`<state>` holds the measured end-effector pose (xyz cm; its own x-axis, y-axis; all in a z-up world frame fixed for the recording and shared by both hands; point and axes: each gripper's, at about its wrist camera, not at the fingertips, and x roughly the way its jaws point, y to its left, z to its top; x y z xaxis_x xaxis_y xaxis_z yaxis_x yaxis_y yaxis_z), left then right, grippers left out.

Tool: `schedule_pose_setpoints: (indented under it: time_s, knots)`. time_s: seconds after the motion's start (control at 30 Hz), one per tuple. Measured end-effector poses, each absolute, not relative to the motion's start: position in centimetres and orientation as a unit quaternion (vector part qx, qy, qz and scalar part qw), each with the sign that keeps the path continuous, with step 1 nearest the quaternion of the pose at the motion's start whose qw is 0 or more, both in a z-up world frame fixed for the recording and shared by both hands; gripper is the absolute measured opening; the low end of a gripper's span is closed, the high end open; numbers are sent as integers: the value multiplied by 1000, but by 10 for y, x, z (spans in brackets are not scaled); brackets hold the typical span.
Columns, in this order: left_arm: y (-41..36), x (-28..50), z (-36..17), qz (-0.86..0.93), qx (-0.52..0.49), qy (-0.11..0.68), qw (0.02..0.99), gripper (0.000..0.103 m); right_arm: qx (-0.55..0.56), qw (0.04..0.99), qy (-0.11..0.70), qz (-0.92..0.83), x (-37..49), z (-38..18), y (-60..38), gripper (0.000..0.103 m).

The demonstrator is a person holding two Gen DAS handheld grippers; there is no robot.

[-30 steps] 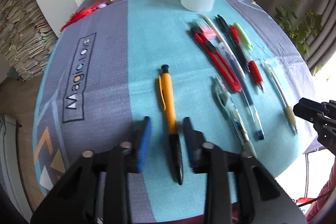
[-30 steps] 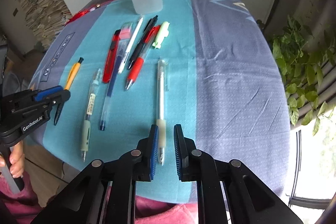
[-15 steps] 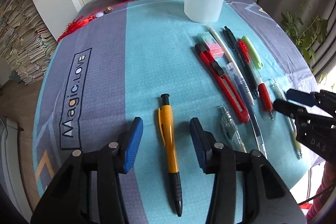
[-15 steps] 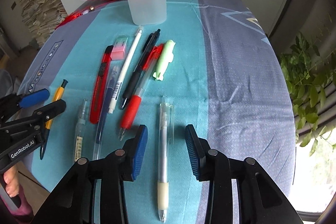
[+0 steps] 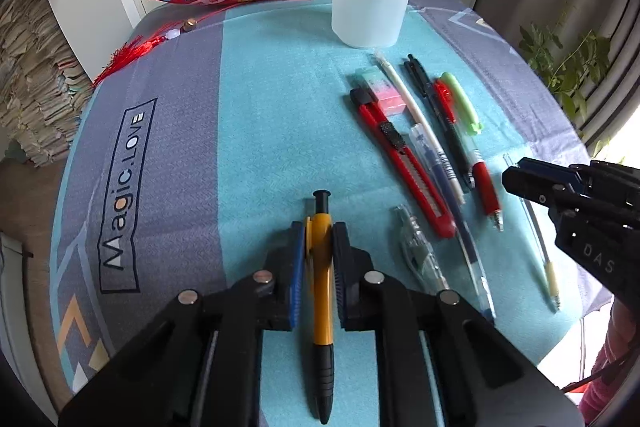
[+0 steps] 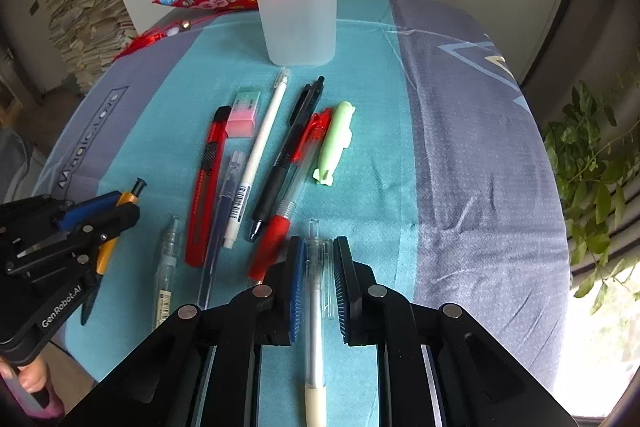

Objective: Organize stationery
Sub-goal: 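Carry the yellow pencil into the frosted cup with the left tool while the right tool lifts the clear pen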

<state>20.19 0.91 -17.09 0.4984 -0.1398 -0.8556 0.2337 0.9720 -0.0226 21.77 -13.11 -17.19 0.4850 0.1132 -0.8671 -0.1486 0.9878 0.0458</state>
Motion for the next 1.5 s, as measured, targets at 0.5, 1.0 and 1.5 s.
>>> schedule_pose_setpoints:
  time_s: [0.5,1.0,1.5]
  knots:
    - [7,153,-104,-126,48,397,908,12,14,912,404,76,158,-100,-143,15]
    - [-8,159,-47,-147,46,324,934,12,36,934,345,80,136,-62,-150,15]
    - [-27,286,5,-168,18,298,939,12,59,944,317,69,207,-29,-175,15]
